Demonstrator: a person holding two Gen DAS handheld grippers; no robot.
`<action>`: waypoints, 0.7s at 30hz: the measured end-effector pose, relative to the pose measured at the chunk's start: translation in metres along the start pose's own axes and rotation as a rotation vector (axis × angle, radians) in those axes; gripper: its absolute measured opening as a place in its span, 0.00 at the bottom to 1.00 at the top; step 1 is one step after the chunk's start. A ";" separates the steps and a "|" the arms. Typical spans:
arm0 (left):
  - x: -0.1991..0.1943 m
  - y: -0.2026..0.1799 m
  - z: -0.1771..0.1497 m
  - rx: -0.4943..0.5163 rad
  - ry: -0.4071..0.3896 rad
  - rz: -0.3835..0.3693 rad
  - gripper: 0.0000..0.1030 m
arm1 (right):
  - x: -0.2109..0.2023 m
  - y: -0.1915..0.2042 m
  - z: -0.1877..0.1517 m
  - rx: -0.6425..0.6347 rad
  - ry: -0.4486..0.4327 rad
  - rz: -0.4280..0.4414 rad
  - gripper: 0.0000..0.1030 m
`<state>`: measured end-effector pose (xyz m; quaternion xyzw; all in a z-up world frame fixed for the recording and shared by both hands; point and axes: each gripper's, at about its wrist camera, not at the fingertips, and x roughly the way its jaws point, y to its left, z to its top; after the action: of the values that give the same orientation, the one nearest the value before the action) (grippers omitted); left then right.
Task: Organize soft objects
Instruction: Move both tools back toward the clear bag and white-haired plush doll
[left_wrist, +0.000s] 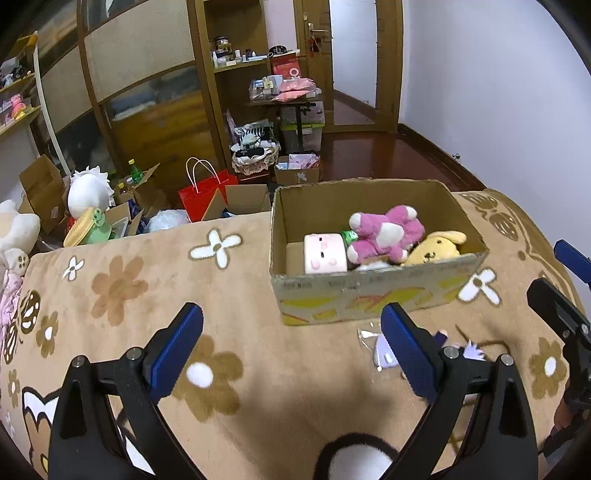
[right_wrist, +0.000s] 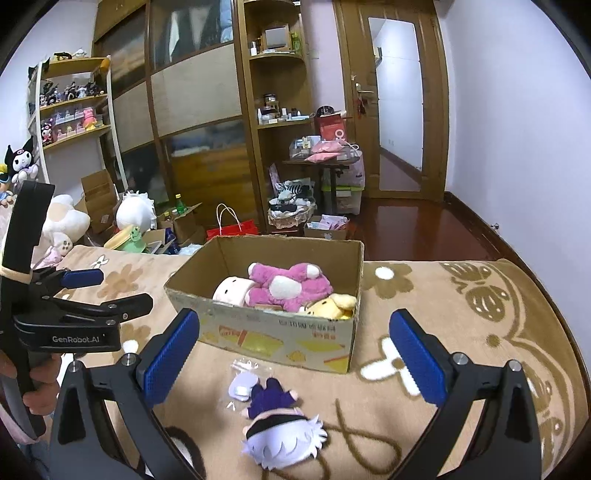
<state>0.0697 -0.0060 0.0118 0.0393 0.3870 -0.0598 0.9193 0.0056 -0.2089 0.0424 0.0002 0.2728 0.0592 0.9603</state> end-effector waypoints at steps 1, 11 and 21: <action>-0.002 -0.001 -0.003 -0.004 0.002 -0.006 0.94 | -0.002 0.000 -0.002 -0.001 0.000 -0.003 1.00; 0.002 -0.005 -0.023 -0.038 0.035 -0.022 0.93 | -0.007 0.008 -0.022 -0.040 0.015 -0.001 1.00; 0.032 -0.002 -0.024 -0.060 0.097 -0.052 0.93 | 0.016 0.007 -0.044 -0.036 0.077 -0.003 1.00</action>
<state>0.0750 -0.0082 -0.0280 0.0043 0.4336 -0.0700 0.8984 -0.0052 -0.2019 -0.0034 -0.0197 0.3083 0.0624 0.9490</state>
